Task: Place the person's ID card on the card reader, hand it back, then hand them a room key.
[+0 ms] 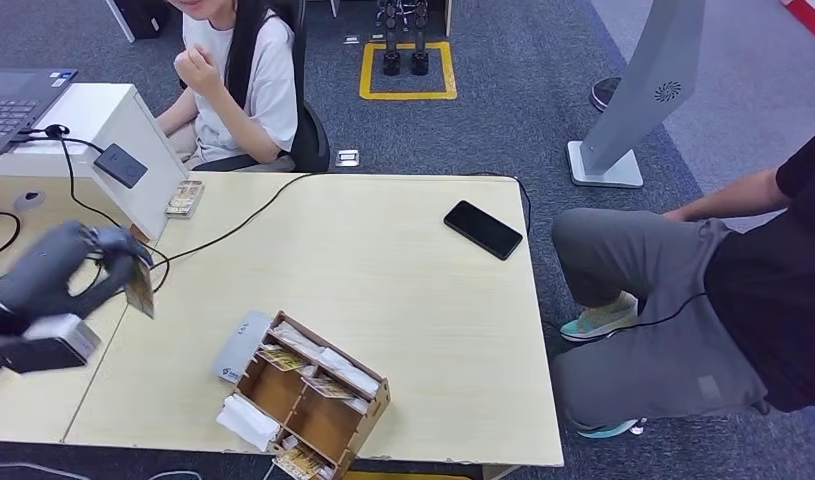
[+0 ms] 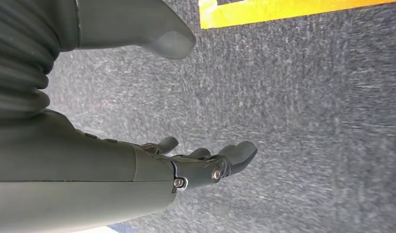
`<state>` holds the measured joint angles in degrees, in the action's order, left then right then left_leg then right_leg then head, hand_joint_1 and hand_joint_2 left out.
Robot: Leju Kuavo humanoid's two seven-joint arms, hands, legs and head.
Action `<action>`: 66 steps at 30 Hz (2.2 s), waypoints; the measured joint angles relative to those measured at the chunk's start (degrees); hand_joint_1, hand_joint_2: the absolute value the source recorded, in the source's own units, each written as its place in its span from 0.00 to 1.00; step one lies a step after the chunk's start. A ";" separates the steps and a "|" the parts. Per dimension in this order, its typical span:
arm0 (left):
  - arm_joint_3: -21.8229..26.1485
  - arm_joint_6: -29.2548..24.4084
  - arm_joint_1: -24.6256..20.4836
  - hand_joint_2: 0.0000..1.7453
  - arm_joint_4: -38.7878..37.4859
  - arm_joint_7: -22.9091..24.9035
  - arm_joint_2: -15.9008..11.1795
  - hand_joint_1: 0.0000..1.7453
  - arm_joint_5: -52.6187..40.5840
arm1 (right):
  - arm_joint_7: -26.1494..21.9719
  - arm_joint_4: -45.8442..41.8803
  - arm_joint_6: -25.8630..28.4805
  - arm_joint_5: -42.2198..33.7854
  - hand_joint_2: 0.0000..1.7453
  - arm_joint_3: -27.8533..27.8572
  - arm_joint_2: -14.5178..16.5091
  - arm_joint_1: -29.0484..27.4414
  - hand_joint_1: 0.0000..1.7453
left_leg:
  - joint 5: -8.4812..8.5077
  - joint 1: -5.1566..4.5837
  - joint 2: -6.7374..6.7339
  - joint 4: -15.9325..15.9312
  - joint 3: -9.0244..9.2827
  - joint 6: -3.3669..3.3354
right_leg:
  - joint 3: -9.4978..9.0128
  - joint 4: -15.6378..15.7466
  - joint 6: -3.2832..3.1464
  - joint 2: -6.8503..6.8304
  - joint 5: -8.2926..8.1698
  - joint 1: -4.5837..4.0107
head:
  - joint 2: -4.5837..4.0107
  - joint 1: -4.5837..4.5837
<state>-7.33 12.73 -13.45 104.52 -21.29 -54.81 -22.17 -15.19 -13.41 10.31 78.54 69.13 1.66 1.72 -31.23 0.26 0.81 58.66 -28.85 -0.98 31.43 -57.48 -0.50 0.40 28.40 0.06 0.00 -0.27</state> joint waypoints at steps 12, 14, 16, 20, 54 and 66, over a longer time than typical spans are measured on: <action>-1.86 5.76 -34.88 1.00 -5.81 5.52 -0.53 1.00 4.62 | -1.27 -0.01 -0.01 1.04 1.00 0.20 0.01 0.94 0.00 | 0.04 -0.16 -0.47 0.04 -0.07 -0.09 | 0.16 -0.01 0.09 0.46 -0.18 0.15 | 0.00 0.00; -2.29 5.67 -35.69 1.00 -6.03 5.53 -0.53 1.00 4.68 | -1.27 -0.01 -0.01 1.09 1.00 0.20 0.01 0.95 0.00 | 0.03 -0.16 -0.46 0.04 -0.08 -0.10 | 0.16 0.00 0.09 0.46 -0.17 0.15 | 0.00 -0.01; -2.68 5.62 -36.17 1.00 -6.18 5.53 -0.53 1.00 4.76 | -1.27 -0.01 -0.01 1.09 1.00 0.20 0.01 0.94 0.00 | 0.03 -0.16 -0.46 0.04 -0.08 -0.10 | 0.16 0.00 0.09 0.46 -0.17 0.15 | 0.00 -0.01; -3.25 5.47 -36.66 1.00 -6.48 5.67 -0.51 1.00 4.93 | -1.26 -0.01 -0.02 1.14 1.00 0.20 0.01 0.93 0.00 | 0.03 -0.16 -0.47 0.04 -0.07 -0.10 | 0.17 0.00 0.09 0.46 -0.17 0.15 | 0.00 0.00; -25.11 -13.46 -49.39 1.00 -49.12 16.98 21.60 0.95 -23.58 | -0.75 0.47 0.78 4.74 1.00 -2.65 0.31 2.29 0.00 | 0.20 -0.25 -0.55 0.05 -0.18 -0.11 | 0.31 -0.02 0.13 0.54 -0.38 0.28 | 0.00 0.01; -25.32 -13.13 -49.48 1.00 -51.21 16.91 22.56 0.10 -23.77 | -0.56 0.47 0.78 4.68 1.00 -2.66 0.31 2.28 0.00 | 0.20 -0.25 -0.55 0.05 -0.18 -0.11 | 0.32 -0.02 0.13 0.54 -0.38 0.28 | 0.00 0.01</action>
<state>-32.65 -0.40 -62.92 53.31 -4.38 -32.25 -45.94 -15.75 -12.94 11.08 83.22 66.47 1.97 4.00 -31.03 0.01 0.26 58.71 -29.03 -1.10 31.74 -57.50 -0.37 0.93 28.01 0.35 0.00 -0.27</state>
